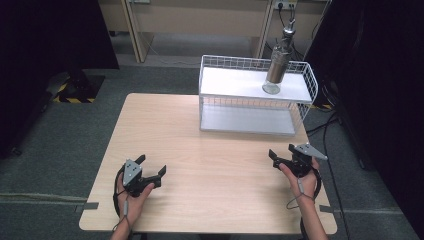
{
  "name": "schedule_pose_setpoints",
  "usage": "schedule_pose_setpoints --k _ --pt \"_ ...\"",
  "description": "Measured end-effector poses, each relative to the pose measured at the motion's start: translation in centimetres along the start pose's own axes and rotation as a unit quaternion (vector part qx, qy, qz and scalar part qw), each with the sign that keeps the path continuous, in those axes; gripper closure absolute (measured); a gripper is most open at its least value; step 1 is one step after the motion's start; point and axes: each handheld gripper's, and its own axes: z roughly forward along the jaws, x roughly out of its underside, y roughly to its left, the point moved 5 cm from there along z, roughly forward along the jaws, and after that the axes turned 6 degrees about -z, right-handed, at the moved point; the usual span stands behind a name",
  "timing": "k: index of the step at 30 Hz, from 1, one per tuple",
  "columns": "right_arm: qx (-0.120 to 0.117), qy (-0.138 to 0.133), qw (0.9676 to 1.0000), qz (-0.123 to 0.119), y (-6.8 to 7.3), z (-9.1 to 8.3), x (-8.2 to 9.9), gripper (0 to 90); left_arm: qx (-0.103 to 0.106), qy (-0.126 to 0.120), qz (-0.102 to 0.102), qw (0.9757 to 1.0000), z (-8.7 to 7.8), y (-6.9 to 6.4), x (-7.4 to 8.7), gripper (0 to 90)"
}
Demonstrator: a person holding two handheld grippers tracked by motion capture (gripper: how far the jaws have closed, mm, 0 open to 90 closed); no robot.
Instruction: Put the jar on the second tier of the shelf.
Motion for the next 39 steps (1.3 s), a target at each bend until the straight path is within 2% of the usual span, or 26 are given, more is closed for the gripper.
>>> schedule_pose_setpoints --k 11,32,39 --pt "0.001 0.015 0.9999 0.007 -0.2 0.3 2.3 10.2 0.000 0.000 -0.001 1.0000 0.0 0.0 0.0 7.7" --pt "0.009 0.032 0.9994 0.007 -0.5 0.4 4.2 10.4 0.001 0.000 -0.002 1.0000 0.0 0.0 0.0 7.7" --pt "0.010 0.027 0.9995 0.015 -0.7 0.3 4.2 10.6 0.002 0.001 -0.001 1.0000 0.0 0.0 0.0 7.7"
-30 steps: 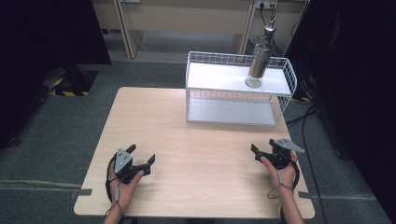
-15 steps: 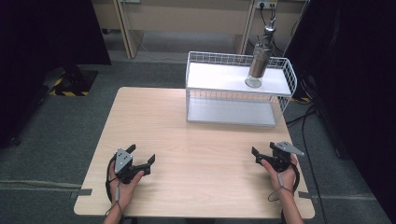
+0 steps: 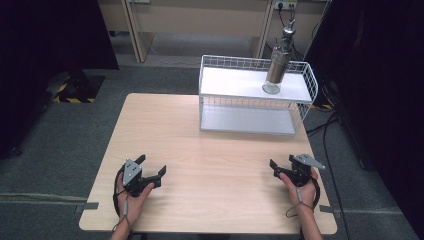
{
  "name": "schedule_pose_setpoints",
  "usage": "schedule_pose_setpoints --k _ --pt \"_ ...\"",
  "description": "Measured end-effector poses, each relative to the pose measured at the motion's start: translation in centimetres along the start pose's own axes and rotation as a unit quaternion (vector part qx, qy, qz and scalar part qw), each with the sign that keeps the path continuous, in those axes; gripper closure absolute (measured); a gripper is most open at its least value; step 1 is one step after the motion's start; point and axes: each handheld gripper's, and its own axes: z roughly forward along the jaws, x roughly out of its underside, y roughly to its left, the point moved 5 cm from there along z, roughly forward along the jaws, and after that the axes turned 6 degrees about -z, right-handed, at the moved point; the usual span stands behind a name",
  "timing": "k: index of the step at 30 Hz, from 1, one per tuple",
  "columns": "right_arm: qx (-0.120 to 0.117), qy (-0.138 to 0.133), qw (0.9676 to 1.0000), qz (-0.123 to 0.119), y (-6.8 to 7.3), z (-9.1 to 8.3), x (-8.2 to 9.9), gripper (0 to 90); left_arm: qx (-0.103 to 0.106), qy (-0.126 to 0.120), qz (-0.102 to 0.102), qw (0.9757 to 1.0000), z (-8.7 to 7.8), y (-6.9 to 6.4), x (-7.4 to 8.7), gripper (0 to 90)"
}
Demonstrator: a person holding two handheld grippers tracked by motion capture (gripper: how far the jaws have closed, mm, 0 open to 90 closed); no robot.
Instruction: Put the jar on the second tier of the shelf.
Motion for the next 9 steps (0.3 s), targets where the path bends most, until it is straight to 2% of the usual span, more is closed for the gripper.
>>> schedule_pose_setpoints --k 9 --pt "-0.004 -0.001 1.0000 0.002 -0.03 -0.03 0.01 10.6 0.000 0.003 0.000 1.0000 0.06 -0.01 0.01 7.7"
